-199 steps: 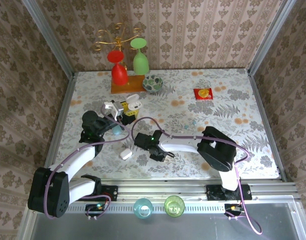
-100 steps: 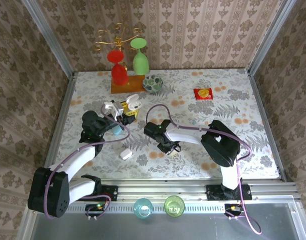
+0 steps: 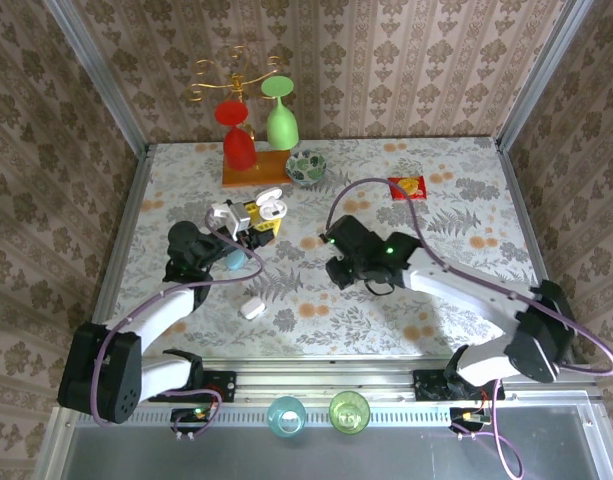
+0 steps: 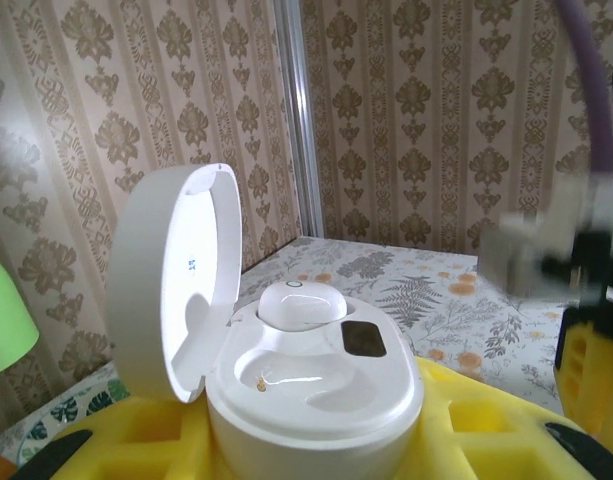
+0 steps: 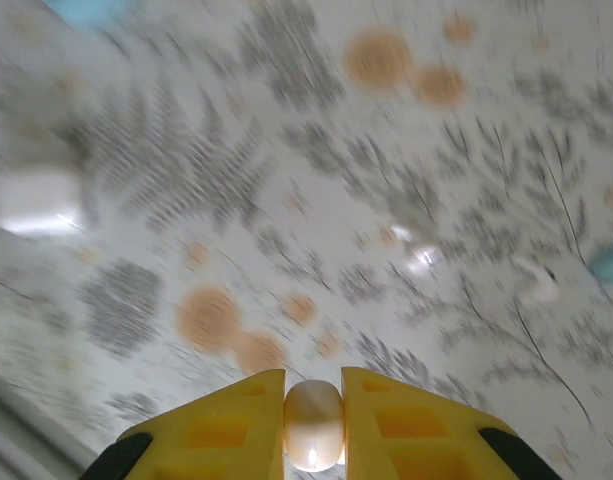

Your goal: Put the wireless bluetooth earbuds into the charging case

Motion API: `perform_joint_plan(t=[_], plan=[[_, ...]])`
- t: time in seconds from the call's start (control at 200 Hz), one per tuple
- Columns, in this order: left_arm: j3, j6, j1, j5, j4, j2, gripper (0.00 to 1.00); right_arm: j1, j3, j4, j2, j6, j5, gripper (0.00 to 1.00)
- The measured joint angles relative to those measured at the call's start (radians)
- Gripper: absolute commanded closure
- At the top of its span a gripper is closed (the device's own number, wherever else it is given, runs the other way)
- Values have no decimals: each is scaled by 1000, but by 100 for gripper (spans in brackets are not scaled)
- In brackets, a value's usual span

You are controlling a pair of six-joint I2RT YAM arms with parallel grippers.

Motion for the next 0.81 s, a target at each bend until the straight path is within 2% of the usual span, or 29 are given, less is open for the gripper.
perform_joint_plan(t=[0.115, 0.26, 0.515, 0.805], plan=[[0, 0, -14, 0, 35, 11, 76, -15, 4, 136, -77, 23, -86, 79], [0, 0, -24, 6, 53, 12, 76, -37, 46, 264, -88, 51, -204, 79], [0, 0, -43, 12, 66, 21, 76, -60, 156, 399, -25, 94, -368, 80], [0, -11, -68, 19, 95, 60, 76, -68, 233, 466, 88, 122, -440, 80]])
